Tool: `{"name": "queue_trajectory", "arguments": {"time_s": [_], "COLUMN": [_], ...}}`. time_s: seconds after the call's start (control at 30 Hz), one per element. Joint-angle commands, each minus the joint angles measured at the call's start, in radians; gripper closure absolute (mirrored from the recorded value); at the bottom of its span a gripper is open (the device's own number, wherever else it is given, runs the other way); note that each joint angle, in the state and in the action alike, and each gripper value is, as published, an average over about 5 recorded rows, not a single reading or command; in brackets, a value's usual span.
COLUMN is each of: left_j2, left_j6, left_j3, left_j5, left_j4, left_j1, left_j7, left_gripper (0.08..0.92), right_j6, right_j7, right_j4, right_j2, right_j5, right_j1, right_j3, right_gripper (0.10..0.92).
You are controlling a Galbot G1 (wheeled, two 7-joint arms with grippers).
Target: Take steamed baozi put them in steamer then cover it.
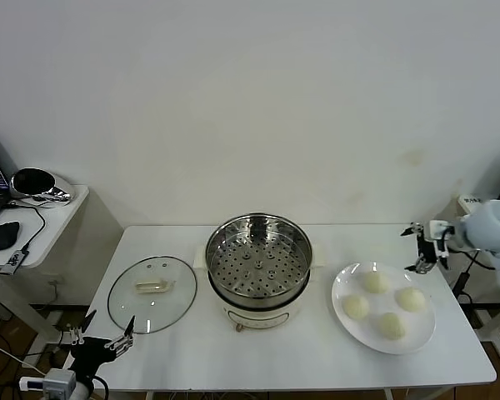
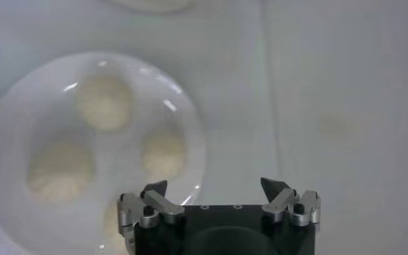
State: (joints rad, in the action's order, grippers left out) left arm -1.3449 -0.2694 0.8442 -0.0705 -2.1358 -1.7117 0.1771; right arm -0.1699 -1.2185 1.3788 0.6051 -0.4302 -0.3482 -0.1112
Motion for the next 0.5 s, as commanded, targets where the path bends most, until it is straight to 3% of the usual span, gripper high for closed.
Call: {"name": "queue_trajectory", "arguments": {"time_s": [0.03,0.5], "left_j2": [0.002,0.007], "left_j6": [0.000,-0.003], "left_j3": [0.003,-0.002], "left_j5": [0.008,0.019], "left_j4": [-0.001,0.003], "left_j1": [-0.009,-0.005], "left_j7": [0.000,0.003], "left_gripper": [0.177,0.177], "right_j6": [0.040,0.083], "right_j7": [-0.061,-0.010], "right_j4": [-0.159,-0.280], "right_j2": [0.125,0.232], "right_j5": [-0.100,-0.159], "right_j1": [0.082,0.026], "right_j3": [-0.142,-0.086], "right_gripper": [0.203,0.203]}}
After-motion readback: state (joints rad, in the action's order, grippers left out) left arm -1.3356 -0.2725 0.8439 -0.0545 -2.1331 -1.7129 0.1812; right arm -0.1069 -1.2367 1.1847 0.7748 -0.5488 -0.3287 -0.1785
